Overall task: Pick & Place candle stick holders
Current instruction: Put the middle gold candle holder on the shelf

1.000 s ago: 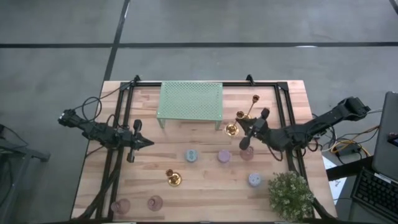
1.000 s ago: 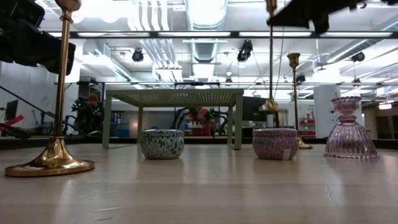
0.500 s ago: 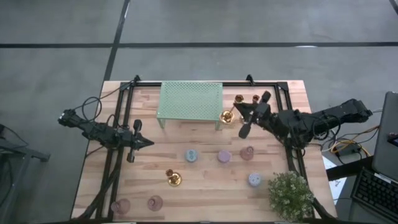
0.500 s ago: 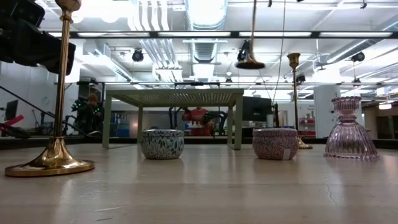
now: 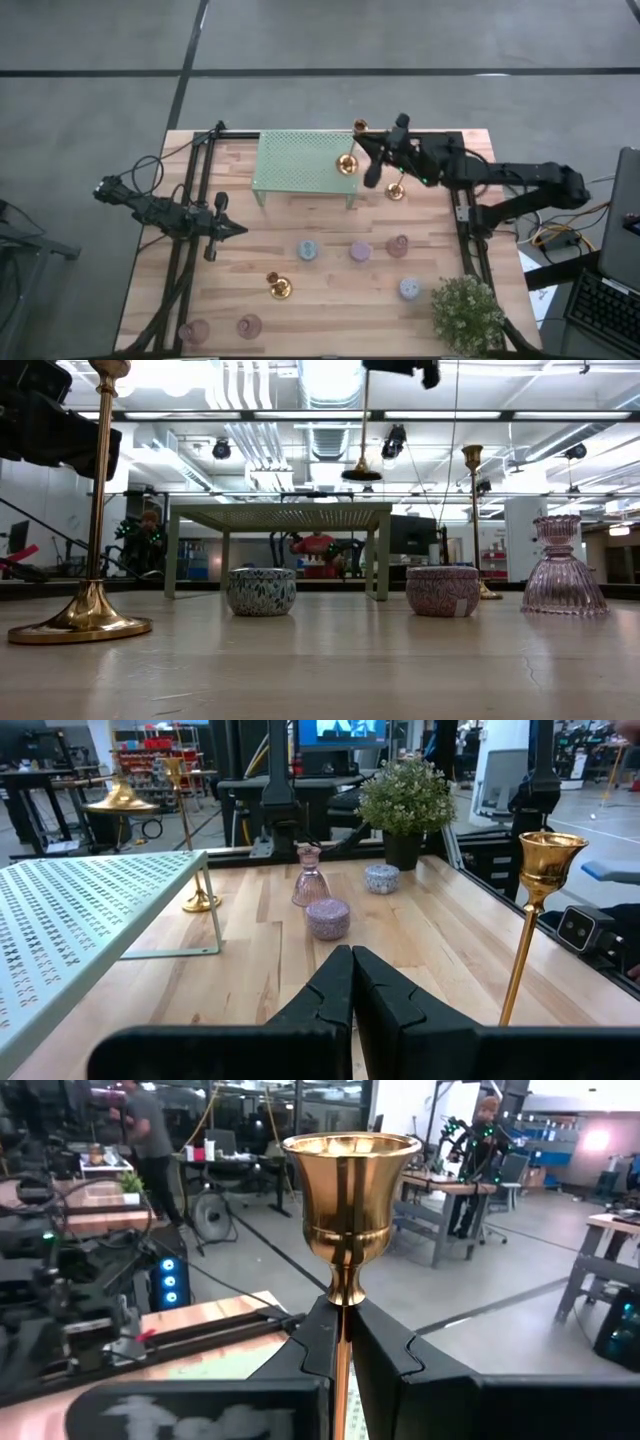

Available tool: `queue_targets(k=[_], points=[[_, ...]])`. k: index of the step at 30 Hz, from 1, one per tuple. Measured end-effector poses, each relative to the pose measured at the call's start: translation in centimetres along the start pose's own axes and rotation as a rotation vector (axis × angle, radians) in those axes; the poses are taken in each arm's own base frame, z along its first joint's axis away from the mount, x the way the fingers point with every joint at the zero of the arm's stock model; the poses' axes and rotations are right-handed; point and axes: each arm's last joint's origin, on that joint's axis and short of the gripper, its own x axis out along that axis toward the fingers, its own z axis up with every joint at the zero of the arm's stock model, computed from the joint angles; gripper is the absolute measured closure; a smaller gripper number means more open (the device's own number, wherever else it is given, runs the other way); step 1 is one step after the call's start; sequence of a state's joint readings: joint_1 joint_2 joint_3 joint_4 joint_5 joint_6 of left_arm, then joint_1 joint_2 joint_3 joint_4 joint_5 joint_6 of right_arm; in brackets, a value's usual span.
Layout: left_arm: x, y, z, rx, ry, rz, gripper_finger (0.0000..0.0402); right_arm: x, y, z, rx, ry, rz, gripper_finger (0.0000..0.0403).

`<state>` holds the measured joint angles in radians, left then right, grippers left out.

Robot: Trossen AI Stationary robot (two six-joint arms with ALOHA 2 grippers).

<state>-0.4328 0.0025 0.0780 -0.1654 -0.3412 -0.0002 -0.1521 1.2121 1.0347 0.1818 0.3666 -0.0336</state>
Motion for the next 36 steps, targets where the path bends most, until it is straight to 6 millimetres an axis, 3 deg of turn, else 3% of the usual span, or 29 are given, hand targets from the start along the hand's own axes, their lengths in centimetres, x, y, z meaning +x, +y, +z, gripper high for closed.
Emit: queue_targets(k=[6,13,26,36], points=[[0.0,0.0,0.0,0.000,0.000,0.001,0.0392,3.8,-1.8,0.3,0.019,0.014,0.032,0.0390],[0.0,0.0,0.0,0.000,0.000,0.000,0.0392,7.5,-4.3,-1.0,0.022,0.071,0.017,0.0390],[0.0,0.0,0.0,0.000,0.000,0.000,0.0392,7.7,-8.6,-3.2,0.112,0.088,-0.065,0.0391],[0.0,0.0,0.0,0.000,0.000,0.000,0.0392,7.5,-9.0,-4.1,0.127,0.088,-0.072,0.0390]])
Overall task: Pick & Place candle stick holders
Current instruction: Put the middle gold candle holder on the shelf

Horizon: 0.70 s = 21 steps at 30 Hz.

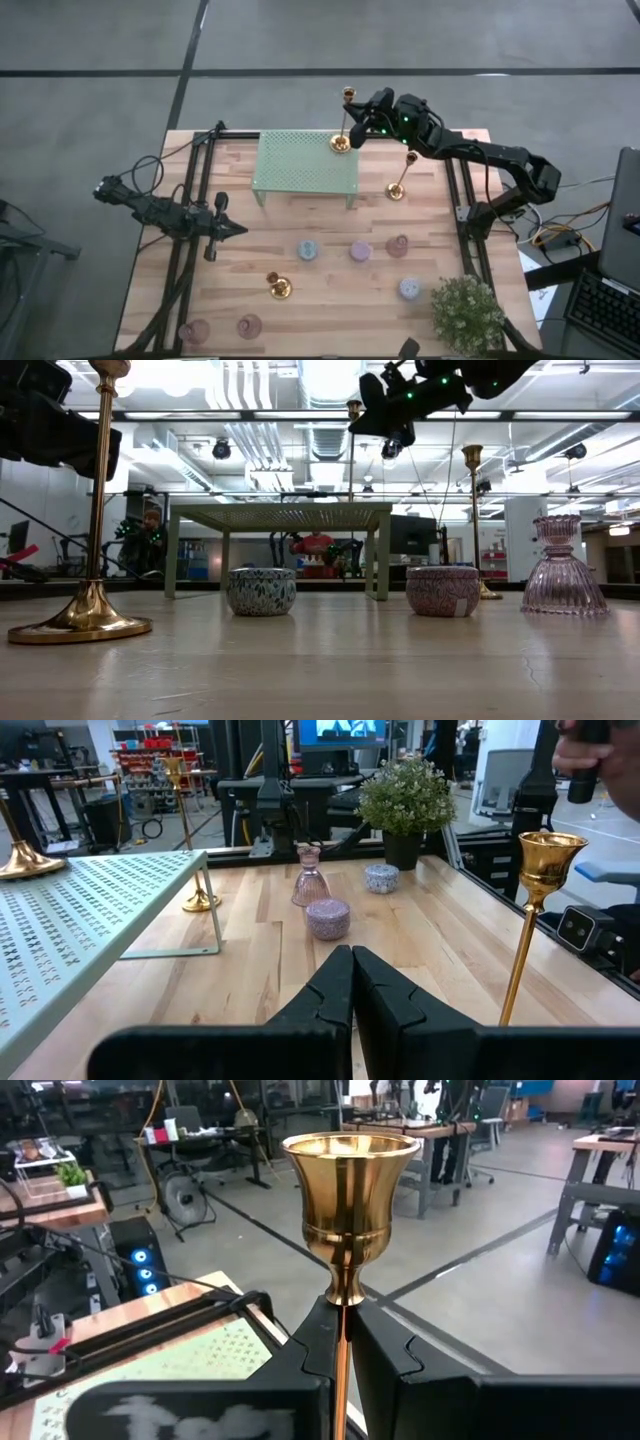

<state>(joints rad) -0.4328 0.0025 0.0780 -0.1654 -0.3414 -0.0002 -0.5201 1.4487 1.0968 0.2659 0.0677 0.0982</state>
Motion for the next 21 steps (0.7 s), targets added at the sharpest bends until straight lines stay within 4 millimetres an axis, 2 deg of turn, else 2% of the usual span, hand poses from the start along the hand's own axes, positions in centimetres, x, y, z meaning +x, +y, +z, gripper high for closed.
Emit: queue_targets(k=[16,21], points=[[0.00,0.00,0.00,0.000,0.001,0.000,0.0392,0.00,-0.02,-0.12,-0.028,0.001,-0.002,0.0390],[0.00,0.00,0.00,0.000,0.000,0.001,0.0392,0.00,0.00,-0.13,-0.024,0.003,0.001,0.0367]])
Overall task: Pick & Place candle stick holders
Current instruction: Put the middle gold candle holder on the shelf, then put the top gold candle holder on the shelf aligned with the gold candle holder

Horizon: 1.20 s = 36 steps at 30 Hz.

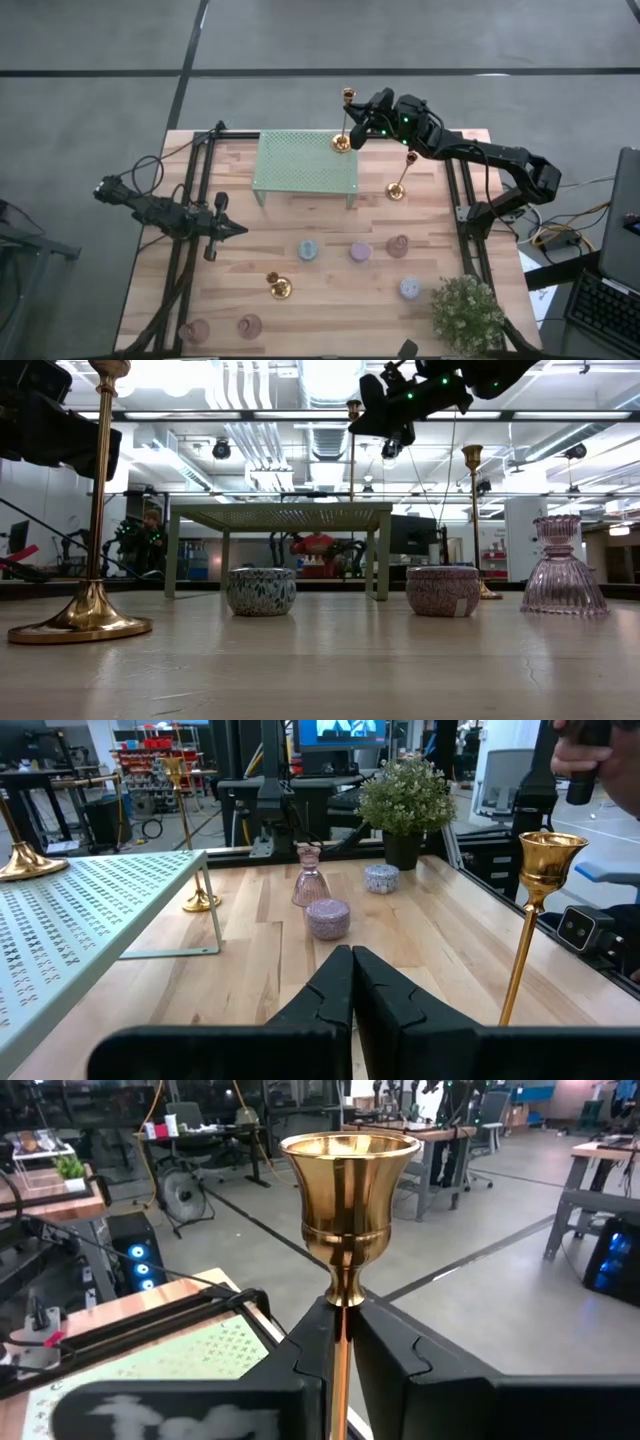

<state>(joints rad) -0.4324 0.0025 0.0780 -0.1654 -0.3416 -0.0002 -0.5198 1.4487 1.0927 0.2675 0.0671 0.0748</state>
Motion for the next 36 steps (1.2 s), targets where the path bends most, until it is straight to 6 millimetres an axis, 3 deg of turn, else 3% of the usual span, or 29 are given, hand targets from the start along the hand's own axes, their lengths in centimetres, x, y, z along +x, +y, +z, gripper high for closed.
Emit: queue_targets(k=[18,26,36], points=[[0.0,0.0,0.0,0.000,0.000,-0.001,0.0392,-0.5,0.5,-0.2,0.045,0.051,0.026,0.0263],[0.0,0.0,0.0,0.000,0.000,0.000,0.0392,-3.0,0.5,0.7,0.016,0.128,0.024,0.0243],[0.0,0.0,0.0,0.000,0.000,-0.001,0.0392,-7.7,1.7,1.8,-0.007,0.223,0.071,0.0230]])
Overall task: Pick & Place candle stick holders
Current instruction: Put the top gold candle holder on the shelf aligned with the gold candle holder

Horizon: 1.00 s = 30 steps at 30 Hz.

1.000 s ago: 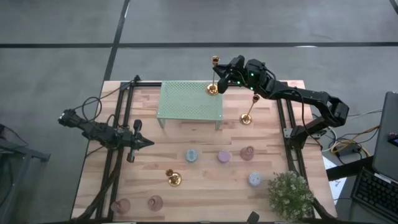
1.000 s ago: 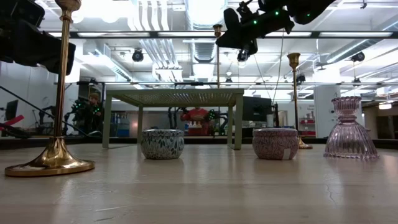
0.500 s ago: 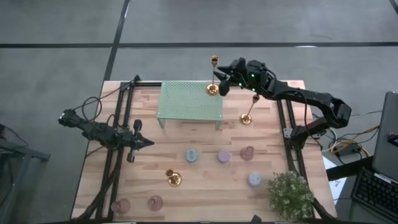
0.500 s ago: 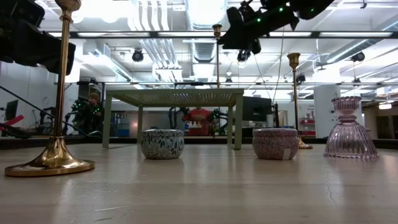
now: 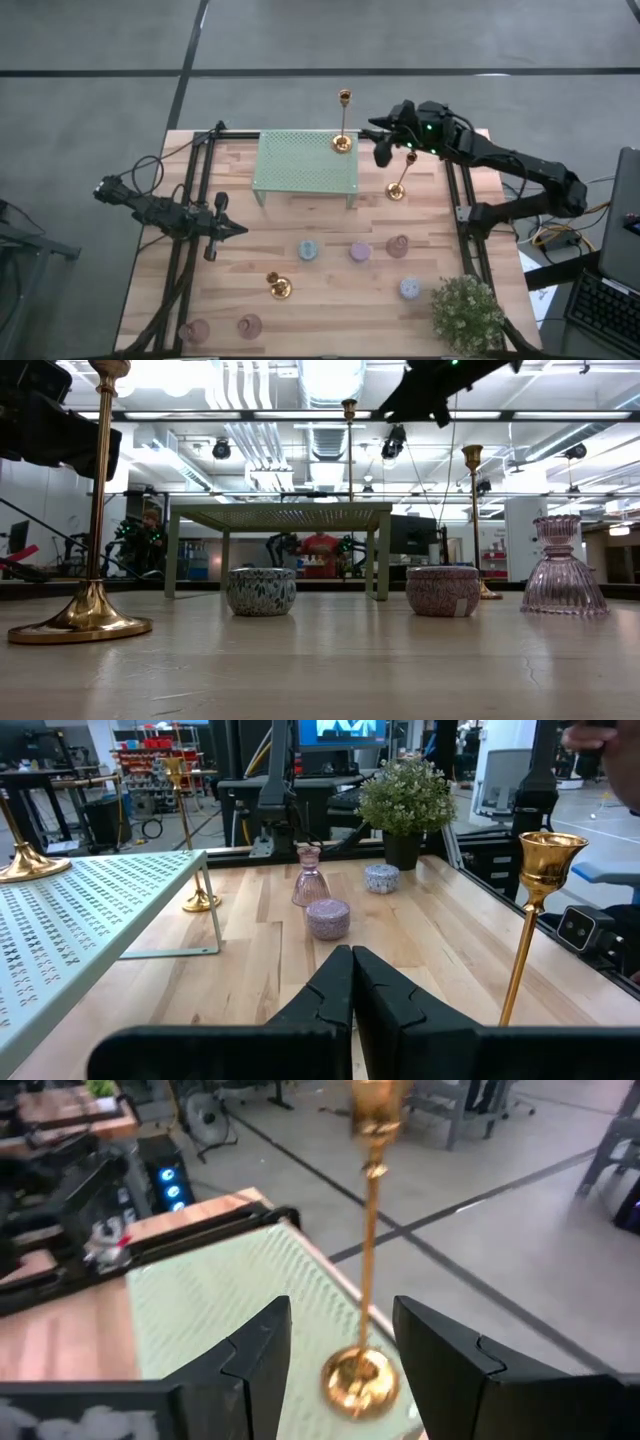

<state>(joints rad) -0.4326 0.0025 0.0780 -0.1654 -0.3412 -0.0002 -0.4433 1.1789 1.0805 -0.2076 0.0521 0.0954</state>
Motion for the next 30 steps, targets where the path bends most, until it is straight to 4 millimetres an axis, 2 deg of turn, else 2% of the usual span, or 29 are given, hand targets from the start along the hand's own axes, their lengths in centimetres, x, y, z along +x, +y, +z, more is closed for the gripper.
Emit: queue_targets(k=[9,17,25,30], points=[[0.0,0.0,0.0,0.000,0.000,0.000,0.0392,-4.3,2.2,-1.2,-0.009,0.067,0.103,0.0231],[0.0,0.0,0.0,0.000,0.000,0.000,0.0392,-7.9,2.7,-2.5,0.018,0.126,0.151,0.0234],[0.0,0.0,0.0,0.000,0.000,0.000,0.0392,-9.2,3.6,-4.6,0.110,0.333,0.173,0.0234],[0.0,0.0,0.0,0.000,0.000,0.000,0.0392,-9.5,3.7,-6.1,0.185,0.488,0.120,0.0241]])
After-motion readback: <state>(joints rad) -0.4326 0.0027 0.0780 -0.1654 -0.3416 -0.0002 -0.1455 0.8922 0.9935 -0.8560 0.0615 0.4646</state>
